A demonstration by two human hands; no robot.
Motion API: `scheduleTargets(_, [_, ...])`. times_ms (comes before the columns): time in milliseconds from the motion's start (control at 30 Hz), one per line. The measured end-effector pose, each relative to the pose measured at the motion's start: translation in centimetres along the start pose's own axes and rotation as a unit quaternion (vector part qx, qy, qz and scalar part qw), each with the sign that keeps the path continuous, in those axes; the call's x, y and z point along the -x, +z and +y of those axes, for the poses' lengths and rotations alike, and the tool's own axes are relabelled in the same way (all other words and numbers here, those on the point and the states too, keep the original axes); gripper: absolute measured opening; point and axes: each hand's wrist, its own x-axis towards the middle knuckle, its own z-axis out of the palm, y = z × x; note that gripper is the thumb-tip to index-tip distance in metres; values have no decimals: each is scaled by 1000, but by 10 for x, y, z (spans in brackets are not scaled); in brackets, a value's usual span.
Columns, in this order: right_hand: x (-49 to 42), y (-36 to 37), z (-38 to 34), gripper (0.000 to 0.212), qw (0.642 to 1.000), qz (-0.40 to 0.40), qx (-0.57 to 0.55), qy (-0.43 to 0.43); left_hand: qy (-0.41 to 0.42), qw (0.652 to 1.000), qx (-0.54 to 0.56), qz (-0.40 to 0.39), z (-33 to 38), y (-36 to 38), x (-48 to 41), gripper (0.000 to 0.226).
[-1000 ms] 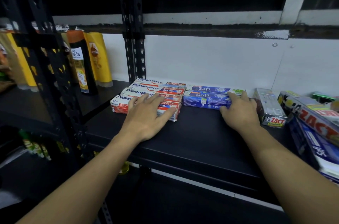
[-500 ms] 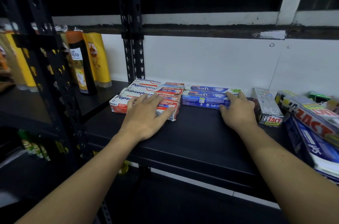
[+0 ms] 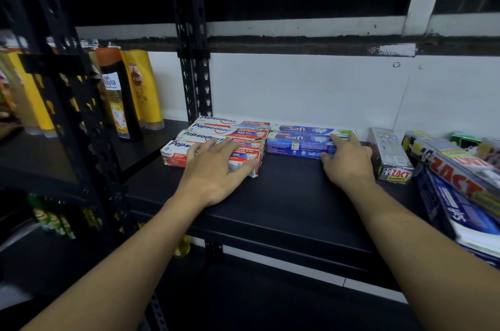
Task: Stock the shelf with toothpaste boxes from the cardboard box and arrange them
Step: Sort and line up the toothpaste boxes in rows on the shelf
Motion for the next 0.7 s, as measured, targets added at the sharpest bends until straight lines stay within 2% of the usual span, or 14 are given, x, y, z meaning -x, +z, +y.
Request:
scheduleTargets(333, [2, -3, 0, 60, 1000, -9, 10, -3, 0, 1000, -4, 8, -1, 2, -1, 77])
scheduleTargets(500, [11, -9, -3, 66, 998, 6, 59, -11, 6, 1000, -3, 24, -1, 2, 0, 75])
scheduleTargets(700, [55, -37, -21, 65, 998, 35, -31, -44, 16, 998, -10, 57, -1, -1, 3, 80])
